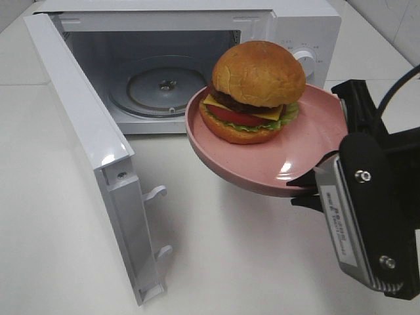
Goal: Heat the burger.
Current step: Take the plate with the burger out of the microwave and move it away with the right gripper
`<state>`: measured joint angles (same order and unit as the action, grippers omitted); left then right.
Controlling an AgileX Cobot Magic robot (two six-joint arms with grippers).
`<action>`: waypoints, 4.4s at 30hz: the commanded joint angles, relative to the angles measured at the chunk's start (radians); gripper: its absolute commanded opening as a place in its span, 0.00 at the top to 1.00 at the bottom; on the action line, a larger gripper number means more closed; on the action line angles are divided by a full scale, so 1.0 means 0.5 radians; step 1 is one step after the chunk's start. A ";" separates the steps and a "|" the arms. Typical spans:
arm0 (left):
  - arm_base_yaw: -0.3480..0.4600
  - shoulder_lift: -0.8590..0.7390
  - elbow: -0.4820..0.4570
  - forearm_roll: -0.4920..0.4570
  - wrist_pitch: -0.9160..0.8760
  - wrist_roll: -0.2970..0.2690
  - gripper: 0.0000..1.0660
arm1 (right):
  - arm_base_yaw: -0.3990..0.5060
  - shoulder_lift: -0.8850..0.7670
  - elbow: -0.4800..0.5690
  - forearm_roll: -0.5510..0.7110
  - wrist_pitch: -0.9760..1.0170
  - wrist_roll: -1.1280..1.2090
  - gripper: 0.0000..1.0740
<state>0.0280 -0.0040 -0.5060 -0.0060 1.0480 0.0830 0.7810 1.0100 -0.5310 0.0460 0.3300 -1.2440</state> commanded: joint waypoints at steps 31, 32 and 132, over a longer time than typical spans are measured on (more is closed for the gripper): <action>0.004 -0.030 0.000 -0.002 -0.002 -0.002 0.03 | -0.328 -0.302 0.050 -0.540 0.164 0.536 0.98; 0.004 -0.030 0.000 -0.002 -0.002 -0.002 0.03 | -0.328 -0.302 0.050 -0.540 0.164 0.536 0.98; 0.004 -0.030 0.000 -0.002 -0.002 -0.002 0.03 | -1.264 0.924 0.162 -2.264 0.166 3.798 0.92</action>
<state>0.0280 -0.0040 -0.5060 -0.0060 1.0480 0.0830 0.1530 1.4590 -0.4410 -1.0600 0.4370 0.6400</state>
